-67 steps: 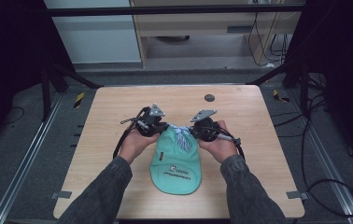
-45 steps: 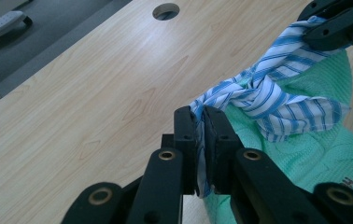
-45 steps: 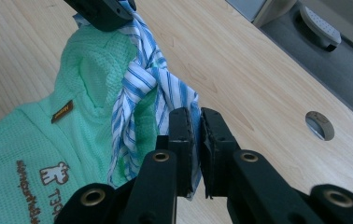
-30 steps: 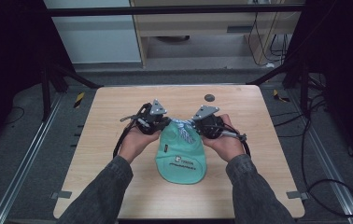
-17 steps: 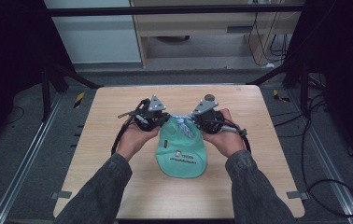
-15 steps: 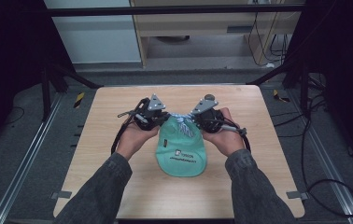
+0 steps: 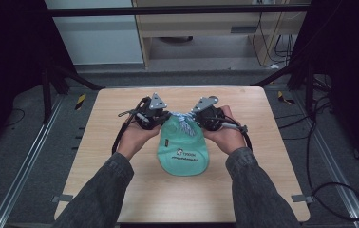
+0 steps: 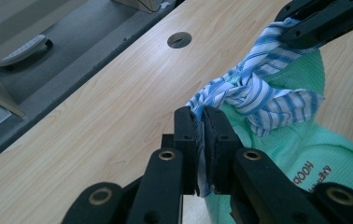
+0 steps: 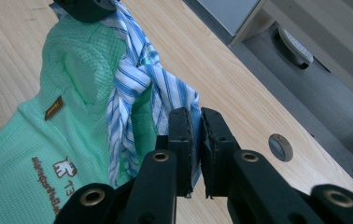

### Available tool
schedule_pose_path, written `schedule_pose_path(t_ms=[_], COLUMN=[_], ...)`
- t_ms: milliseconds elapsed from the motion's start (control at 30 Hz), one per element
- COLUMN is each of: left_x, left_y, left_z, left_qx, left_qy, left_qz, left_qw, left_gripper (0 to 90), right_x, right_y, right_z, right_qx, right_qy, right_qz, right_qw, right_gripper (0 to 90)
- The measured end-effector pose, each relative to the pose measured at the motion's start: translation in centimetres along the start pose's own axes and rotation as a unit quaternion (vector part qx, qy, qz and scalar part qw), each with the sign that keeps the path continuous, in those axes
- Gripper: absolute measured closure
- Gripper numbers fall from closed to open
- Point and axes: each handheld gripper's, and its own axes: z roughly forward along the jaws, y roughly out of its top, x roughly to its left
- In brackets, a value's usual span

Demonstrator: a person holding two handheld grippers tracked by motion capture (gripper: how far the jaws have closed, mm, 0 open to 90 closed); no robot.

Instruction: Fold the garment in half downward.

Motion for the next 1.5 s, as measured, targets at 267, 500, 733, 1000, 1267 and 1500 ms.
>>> schedule_pose_path(t_ms=[267, 500, 733, 1000, 1267, 1500], left_x=[0.1, -0.7, 0.2, 0.5, -0.5, -1.4], left_y=[0.3, -0.4, 0.3, -0.1, -1.1, -2.0], left_z=[0.0, 0.5, 1.5, 3.1, 3.4, 2.5], left_qx=[-0.005, -0.003, 0.002, 0.012, 0.013, -0.003], left_qy=[0.004, 0.002, 0.007, 0.000, -0.004, -0.016], left_qz=[0.007, 0.014, 0.013, 0.021, 0.033, 0.026], left_qw=[1.0000, 0.9999, 0.9999, 0.9997, 0.9994, 0.9995], left_gripper=[84.7, 84.7, 84.7, 84.7, 84.7, 84.7], right_x=[0.0, 0.4, -0.2, -0.5, 1.2, 1.7], right_y=[0.1, -0.7, -0.8, -1.3, -3.0, -3.5], right_z=[-0.1, -0.1, 0.7, 2.6, 3.2, 2.0], right_qx=[-0.008, -0.003, -0.002, 0.000, -0.005, -0.011], right_qy=[-0.008, -0.007, -0.009, -0.003, 0.002, -0.001], right_qz=[0.003, -0.002, 0.007, 0.008, 0.005, -0.002], right_qw=[0.9999, 1.0000, 0.9999, 1.0000, 1.0000, 0.9999], right_gripper=[83.5, 83.5, 83.4, 83.3, 83.3, 83.3])
